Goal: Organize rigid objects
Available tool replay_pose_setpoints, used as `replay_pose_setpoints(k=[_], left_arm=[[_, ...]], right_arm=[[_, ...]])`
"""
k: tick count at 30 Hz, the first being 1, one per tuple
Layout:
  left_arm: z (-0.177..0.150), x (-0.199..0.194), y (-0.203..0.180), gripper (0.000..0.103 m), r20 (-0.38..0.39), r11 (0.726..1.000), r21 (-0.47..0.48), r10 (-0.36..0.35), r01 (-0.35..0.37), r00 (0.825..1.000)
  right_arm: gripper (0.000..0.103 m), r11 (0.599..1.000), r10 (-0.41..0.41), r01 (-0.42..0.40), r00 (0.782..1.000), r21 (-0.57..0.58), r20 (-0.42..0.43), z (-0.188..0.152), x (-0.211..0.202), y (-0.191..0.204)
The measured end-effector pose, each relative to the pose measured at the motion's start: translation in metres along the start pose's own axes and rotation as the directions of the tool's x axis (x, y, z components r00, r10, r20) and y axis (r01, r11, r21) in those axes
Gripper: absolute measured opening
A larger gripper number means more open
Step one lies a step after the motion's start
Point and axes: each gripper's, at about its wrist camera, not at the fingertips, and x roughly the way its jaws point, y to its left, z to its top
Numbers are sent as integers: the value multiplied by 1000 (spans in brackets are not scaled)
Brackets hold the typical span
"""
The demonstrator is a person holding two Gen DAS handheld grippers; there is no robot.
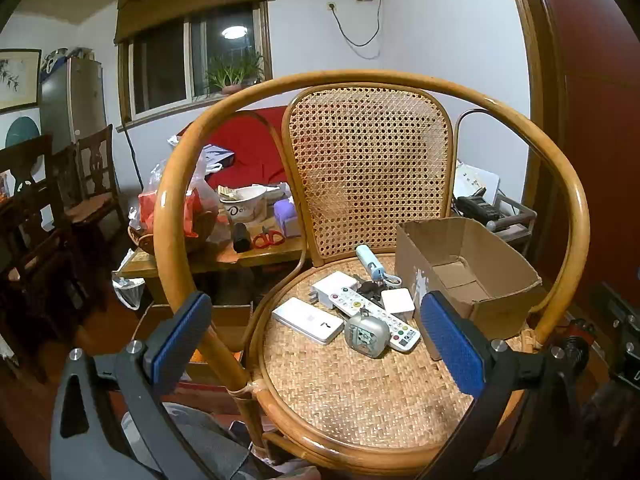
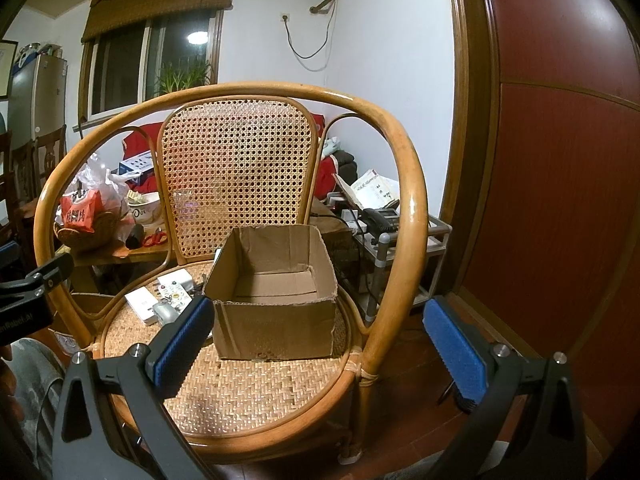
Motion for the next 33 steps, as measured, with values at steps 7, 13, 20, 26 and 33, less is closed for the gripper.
replay_pose_setpoints(k=[7,13,20,26,33], left_arm=[[0,-1,0,103,2,1000,2,1,-1,1000],[-1,-1,0,103,-1,1000,3,-2,2,1000],[-1,0,1,103,1,1000,5,2,-2,1000],[-1,2,2,103,-12,1000,-3,-4,4,1000],[-2,2,2,103,-9,1000,1,0,0,1000]], right_arm=[[103,1000,0,0,1000,-4,-3,1,0,1],[103,1000,0,0,1000,-1,1,2,-2,1],[103,1000,0,0,1000,0,2,2,-2,1],[103,1000,-2,2,1000,-2,1,1,-2,1],[103,1000,-3,3,1000,-5,-4,1,-1,1]])
